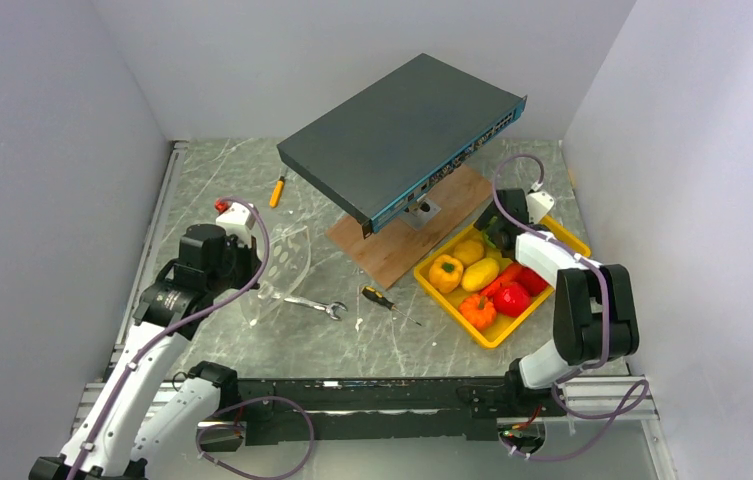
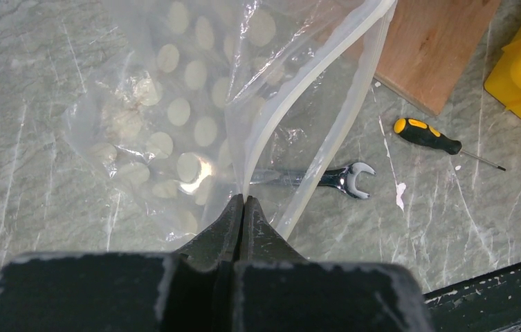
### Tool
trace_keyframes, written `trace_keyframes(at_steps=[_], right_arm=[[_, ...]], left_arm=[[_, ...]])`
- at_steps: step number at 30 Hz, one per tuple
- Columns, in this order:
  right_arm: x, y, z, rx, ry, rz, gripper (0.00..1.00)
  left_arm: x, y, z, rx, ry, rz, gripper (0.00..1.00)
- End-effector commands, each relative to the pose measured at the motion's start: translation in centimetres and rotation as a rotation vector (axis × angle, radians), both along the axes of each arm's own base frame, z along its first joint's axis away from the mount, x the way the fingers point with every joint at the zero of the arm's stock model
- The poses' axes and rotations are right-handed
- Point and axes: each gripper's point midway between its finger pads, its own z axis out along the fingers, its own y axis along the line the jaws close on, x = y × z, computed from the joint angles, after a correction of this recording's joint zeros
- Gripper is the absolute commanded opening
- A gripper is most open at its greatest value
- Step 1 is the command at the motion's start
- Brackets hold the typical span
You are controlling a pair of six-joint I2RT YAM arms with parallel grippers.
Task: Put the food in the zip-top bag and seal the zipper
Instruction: Pick up the fake vegetable from the bin.
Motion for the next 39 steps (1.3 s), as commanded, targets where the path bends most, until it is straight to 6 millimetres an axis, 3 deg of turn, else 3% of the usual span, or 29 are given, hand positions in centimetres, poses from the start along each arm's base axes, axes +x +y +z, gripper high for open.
trace_keyframes(at_steps=[1, 4, 8, 10, 13, 15, 19, 23, 25, 28, 33, 39], right_arm=[[1.6, -0.5, 1.0, -0.019, -0.057, -0.009, 0.99], [1.3, -0.7, 0.8, -0.031, -0.056, -0.017, 0.94], [1.1, -0.2, 0.2, -0.013, -0.05, 0.005, 0.73], [1.2, 0.2, -0.1, 0.0, -0.045, 0.031, 0.58], [1.1, 0.6, 0.0, 0.013, -0.03, 0.045, 0.23], [1.0, 0.6, 0.6, 0.016, -0.041, 0.049, 0.14], [0.6, 0.6, 3.1, 0.008, -0.097, 0.062, 0.06], [-0.5, 0.4, 7.0, -0.013, -0.183, 0.088, 0.0], [-1.2, 0.7, 9.1, -0.022, -0.231, 0.115, 0.0], [-2.9, 1.6, 10.4, -0.012, -0.244, 0.15, 0.0], [-6.6, 4.5, 10.1, 0.01, -0.207, 0.254, 0.0], [-11.0, 11.8, 11.6, 0.006, -0.196, 0.484, 0.0]], left_arm=[[0.3, -0.3, 1.0, -0.008, -0.048, -0.018, 0.0], [0.3, -0.3, 1.0, -0.009, -0.056, -0.024, 0.0], [0.1, -0.5, 1.2, -0.013, -0.064, -0.038, 0.0], [0.0, -0.5, 1.2, -0.013, -0.072, -0.041, 0.0], [-0.1, -0.5, 1.5, -0.019, -0.09, -0.046, 0.0], [-0.1, -0.5, 1.6, -0.022, -0.098, -0.048, 0.0], [0.0, -0.7, 1.4, -0.022, -0.09, -0.061, 0.0], [0.0, -0.9, 1.0, -0.019, -0.069, -0.07, 0.0], [0.0, -1.1, 1.1, -0.025, -0.071, -0.081, 0.0], [-0.1, -1.3, 1.2, -0.03, -0.076, -0.092, 0.0], [-0.2, -1.6, 1.1, -0.035, -0.075, -0.113, 0.0], [-0.1, -1.5, 0.9, -0.029, -0.061, -0.105, 0.0]])
